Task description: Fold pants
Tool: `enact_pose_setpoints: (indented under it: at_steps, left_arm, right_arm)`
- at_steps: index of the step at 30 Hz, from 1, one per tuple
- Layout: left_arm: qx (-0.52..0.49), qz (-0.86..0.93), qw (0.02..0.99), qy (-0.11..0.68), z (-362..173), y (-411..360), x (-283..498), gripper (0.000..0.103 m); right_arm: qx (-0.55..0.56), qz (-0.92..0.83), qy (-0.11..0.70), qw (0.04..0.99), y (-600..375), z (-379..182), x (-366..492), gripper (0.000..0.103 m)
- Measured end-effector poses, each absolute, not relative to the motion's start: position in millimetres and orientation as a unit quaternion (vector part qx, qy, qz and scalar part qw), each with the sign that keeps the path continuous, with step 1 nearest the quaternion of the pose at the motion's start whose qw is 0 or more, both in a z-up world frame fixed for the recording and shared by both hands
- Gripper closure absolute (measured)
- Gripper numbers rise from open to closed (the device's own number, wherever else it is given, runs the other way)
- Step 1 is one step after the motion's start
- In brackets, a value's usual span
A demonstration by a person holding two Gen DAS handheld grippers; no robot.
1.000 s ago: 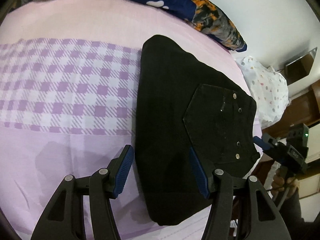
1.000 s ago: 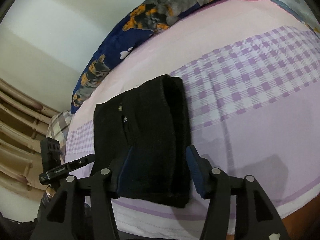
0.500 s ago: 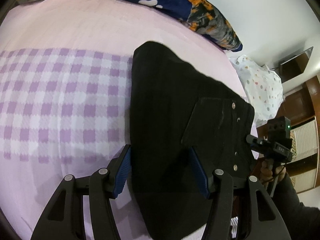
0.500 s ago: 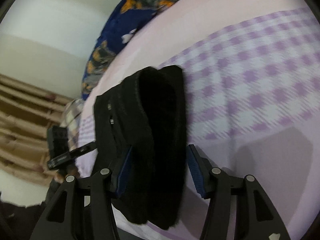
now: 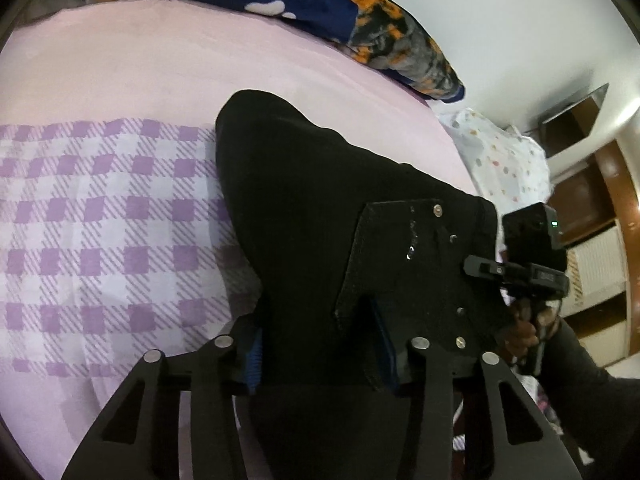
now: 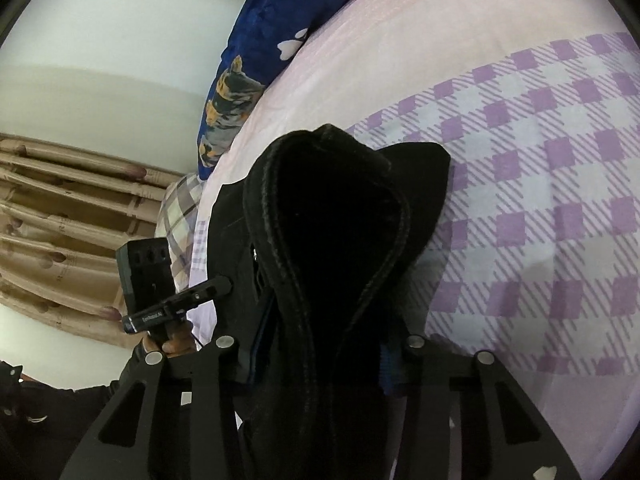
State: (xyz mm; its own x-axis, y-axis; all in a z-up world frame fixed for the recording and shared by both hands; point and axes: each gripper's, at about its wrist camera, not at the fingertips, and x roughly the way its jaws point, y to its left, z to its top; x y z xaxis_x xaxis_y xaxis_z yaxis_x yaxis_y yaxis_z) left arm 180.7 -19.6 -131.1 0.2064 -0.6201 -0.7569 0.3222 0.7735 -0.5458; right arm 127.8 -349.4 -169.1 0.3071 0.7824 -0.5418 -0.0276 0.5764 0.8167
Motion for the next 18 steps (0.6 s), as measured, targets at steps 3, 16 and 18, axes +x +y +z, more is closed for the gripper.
enact_pose_setpoints:
  at_steps: [3,16,18]
  left_arm:
    - [-0.101,-0.29,0.785,0.538,-128.3,-27.9,172.9,0.059]
    - [-0.047,-0.239,0.804,0.542,-123.7,-44.7,167.6,0.064]
    - [-0.035,-0.234,0.807,0.541,-121.7,-48.6,167.0,0.066]
  right_arm:
    - [0.37,0.274,0.517,0.721,-349.3,-169.5,129.1,0.063]
    - [0.377,0.198,0.5,0.754,-339.9,-159.9,118.8,0.069]
    - [0.375,0.187,0.497,0.76,-336.9,-156.3,117.2,0.071]
